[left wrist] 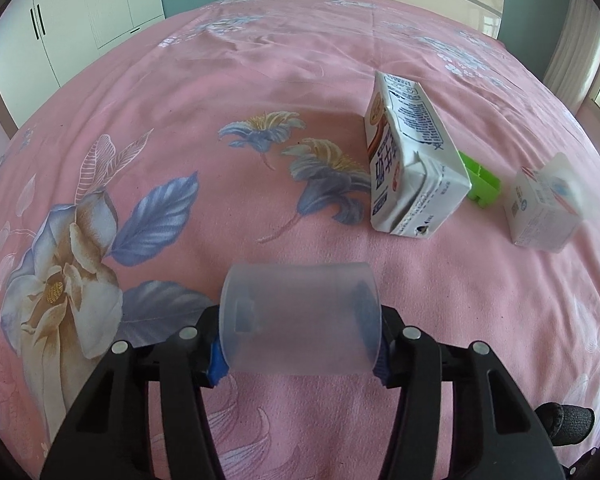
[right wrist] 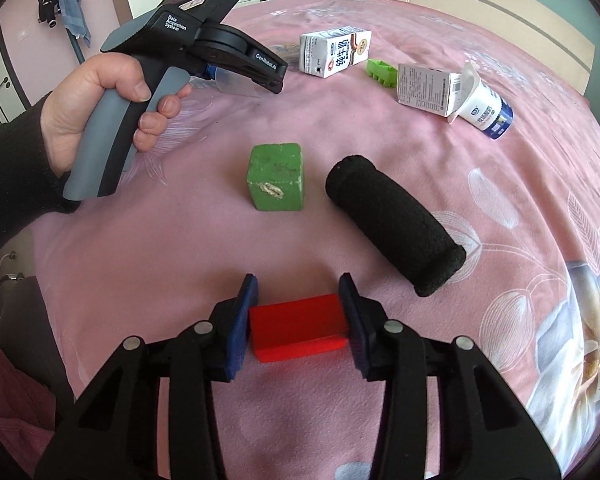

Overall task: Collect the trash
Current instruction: 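Lift the cup and red block and carry both toward the trash bin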

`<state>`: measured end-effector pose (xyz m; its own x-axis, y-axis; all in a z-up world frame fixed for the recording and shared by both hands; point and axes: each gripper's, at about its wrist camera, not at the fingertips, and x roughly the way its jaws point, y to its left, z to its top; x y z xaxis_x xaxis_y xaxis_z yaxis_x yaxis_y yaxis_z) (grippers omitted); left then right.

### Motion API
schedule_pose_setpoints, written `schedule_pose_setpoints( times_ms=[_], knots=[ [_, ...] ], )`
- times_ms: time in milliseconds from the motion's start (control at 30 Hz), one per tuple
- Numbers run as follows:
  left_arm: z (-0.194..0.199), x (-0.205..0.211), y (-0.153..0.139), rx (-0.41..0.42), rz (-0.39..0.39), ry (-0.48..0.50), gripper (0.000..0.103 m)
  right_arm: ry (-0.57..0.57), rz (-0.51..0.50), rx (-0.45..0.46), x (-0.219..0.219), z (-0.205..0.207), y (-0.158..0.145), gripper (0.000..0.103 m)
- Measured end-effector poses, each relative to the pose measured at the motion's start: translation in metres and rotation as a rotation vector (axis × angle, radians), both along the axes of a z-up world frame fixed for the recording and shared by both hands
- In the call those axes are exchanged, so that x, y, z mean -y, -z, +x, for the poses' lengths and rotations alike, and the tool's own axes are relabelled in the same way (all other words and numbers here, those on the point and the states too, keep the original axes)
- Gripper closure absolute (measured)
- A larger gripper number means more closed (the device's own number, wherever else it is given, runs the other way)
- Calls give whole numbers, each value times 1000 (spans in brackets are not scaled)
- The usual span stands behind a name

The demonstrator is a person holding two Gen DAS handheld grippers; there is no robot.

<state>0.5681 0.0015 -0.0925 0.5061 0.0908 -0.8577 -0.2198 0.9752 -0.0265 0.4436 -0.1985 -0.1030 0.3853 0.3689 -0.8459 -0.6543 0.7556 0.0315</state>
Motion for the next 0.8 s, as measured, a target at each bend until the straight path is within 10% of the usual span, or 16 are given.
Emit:
schedule_pose_setpoints(
  times_ms=[367,800],
  knots=[
    [-55,0,-49,39,46,71,47,98,-55,65,-8,-33,-47,60],
    [-185,-11,-200,271,74,186,47,125,-53,283,-41,-123,-172,60]
  ],
)
